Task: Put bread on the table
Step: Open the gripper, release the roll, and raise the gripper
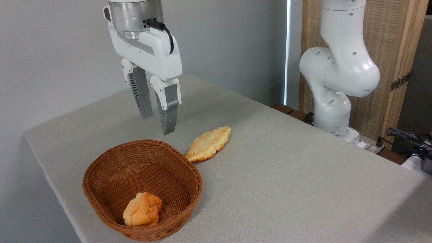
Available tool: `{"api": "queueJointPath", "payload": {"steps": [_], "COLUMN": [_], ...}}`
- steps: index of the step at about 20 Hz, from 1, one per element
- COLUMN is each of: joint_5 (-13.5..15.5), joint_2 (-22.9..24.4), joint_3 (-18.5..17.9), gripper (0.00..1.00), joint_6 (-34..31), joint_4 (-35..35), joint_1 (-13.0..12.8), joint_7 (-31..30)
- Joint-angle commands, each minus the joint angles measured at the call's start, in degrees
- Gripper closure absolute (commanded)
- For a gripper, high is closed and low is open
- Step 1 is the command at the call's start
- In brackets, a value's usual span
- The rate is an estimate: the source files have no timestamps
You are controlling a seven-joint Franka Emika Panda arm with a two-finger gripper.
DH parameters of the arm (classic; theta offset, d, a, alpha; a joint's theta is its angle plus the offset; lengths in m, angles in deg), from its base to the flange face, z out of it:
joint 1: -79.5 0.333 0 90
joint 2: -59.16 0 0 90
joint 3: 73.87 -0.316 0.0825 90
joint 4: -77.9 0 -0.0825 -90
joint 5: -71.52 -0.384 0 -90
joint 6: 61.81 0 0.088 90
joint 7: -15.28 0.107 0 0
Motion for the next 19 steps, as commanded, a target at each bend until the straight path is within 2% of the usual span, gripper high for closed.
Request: {"api": "queueJointPath", "payload": {"steps": [1,19], "joint_5": [-0.84,-0.57], "joint_2": [-0.36,-0.27], "joint_3": [-0.48,-1.36], "gripper": [0.00,0.00], "joint_6": [-3.08,-5.10], "joint_4": [-1.20,-1.38], "joint_1": [-0.42,-0.42], "joint_7": [-0.70,-0.17]}}
